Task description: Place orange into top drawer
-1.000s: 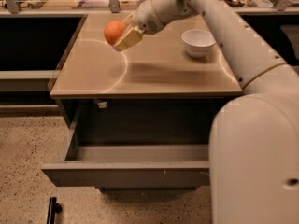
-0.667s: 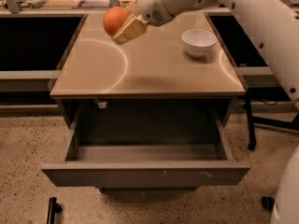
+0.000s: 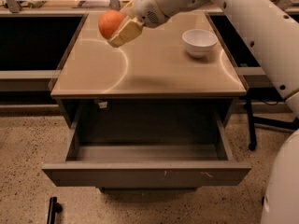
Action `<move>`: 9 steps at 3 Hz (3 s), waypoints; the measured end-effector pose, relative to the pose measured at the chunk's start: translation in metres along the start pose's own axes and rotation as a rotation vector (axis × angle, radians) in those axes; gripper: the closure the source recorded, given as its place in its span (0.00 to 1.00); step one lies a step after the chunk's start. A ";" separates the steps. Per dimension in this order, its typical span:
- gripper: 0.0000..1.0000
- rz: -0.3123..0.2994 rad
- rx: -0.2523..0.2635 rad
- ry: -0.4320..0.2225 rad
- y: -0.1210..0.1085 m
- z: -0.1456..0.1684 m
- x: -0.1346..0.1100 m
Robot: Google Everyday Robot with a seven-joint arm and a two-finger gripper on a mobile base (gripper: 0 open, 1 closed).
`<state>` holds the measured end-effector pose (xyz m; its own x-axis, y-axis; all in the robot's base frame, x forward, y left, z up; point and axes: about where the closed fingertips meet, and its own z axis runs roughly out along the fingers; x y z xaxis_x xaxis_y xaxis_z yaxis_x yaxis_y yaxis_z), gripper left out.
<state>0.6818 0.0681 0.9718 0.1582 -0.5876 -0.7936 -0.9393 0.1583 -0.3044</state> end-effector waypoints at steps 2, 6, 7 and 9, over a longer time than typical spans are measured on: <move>1.00 0.071 0.079 0.086 0.049 -0.062 0.001; 1.00 0.253 0.298 0.111 0.134 -0.099 0.053; 1.00 0.348 0.317 0.090 0.151 -0.096 0.075; 1.00 0.514 0.340 0.055 0.181 -0.083 0.120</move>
Offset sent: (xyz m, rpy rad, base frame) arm -0.1317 -0.0826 -0.0049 -0.0931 0.0505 -0.2944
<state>0.5053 -0.0400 0.8655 -0.3136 -0.4078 -0.8575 -0.7404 0.6705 -0.0481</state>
